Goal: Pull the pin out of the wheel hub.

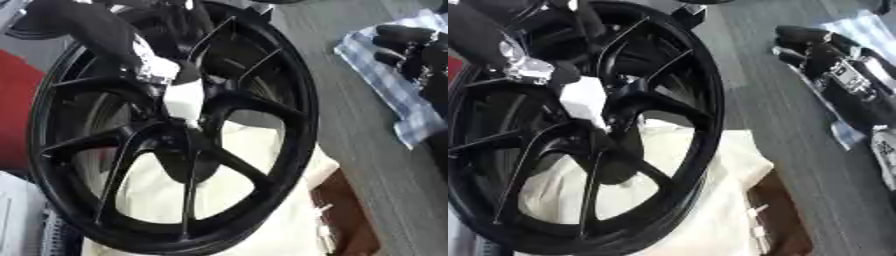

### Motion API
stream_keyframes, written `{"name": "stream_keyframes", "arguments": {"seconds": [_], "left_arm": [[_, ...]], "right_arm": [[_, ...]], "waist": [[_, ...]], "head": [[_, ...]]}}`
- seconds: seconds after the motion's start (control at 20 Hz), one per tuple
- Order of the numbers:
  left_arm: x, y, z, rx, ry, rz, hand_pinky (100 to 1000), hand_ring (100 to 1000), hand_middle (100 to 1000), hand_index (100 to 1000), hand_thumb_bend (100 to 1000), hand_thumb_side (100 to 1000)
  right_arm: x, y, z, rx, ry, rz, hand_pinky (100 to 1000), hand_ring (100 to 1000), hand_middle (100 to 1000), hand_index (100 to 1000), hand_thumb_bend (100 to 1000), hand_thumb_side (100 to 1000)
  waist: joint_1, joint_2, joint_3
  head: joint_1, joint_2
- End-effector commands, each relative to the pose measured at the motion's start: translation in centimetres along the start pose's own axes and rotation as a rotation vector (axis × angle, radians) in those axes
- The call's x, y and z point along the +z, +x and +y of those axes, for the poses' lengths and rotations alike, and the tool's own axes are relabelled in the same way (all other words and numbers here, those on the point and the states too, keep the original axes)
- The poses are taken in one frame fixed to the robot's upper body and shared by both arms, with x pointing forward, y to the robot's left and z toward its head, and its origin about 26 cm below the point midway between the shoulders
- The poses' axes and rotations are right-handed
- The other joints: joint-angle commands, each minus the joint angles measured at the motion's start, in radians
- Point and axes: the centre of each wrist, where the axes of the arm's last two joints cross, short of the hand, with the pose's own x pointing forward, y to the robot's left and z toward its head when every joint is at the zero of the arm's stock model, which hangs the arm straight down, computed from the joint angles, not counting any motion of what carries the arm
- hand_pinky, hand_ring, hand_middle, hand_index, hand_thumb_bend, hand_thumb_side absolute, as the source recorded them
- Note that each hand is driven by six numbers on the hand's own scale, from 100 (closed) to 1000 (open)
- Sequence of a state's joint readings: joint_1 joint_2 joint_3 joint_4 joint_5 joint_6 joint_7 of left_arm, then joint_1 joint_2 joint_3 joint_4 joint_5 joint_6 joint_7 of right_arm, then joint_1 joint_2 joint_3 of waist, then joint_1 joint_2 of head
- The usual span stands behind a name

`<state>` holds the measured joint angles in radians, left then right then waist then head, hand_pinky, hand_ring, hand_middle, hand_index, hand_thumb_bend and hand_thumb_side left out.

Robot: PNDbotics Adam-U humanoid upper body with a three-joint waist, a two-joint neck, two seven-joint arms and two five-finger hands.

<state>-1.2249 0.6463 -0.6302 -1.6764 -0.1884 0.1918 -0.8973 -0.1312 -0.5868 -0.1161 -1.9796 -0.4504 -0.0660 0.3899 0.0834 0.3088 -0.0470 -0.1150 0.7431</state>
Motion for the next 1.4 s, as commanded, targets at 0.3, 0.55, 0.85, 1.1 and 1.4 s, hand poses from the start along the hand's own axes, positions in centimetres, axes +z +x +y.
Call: {"name": "stream_keyframes", "arguments": {"seconds": [0.3,0.55,0.85,1.1,1.4], "left_arm": [[0.8,0.1,0.8,-0.018,-0.001,-0.026,923,860,803,900,468,786],[0.0,-0.6,0.0,-0.061,-0.028,0.019,933,874,817,900,541,736],[-0.6,-1.1,-0.7,-0.123,-0.047,0.049,940,884,820,883,610,679],[-1.0,-1.4,-1.0,-0.162,-0.055,0.083,938,883,809,871,626,652],[-1.4,-1.4,-1.4,-0.193,-0.072,0.055,924,876,812,860,588,554]], "right_arm": [[-0.3,0.9,-0.2,0.029,0.020,-0.010,1000,1000,936,861,100,667],[-0.3,0.9,-0.2,0.028,0.020,-0.012,1000,1000,936,861,100,668],[-0.4,0.9,-0.1,0.026,0.020,-0.011,1000,1000,935,860,100,671],[-0.4,0.8,-0.1,0.026,0.018,-0.006,1000,1000,936,861,100,676],[-0.5,0.8,0.0,0.026,0.019,-0.001,1000,1000,936,861,100,682]], "waist": [[-0.007,-0.022,0.002],[-0.008,-0.022,-0.002],[-0.007,-0.017,-0.007],[-0.004,-0.013,-0.010],[-0.002,-0.007,-0.013]], "head": [[0.001,-0.017],[0.001,-0.020],[-0.021,-0.043],[-0.028,-0.058],[-0.024,-0.067]]}}
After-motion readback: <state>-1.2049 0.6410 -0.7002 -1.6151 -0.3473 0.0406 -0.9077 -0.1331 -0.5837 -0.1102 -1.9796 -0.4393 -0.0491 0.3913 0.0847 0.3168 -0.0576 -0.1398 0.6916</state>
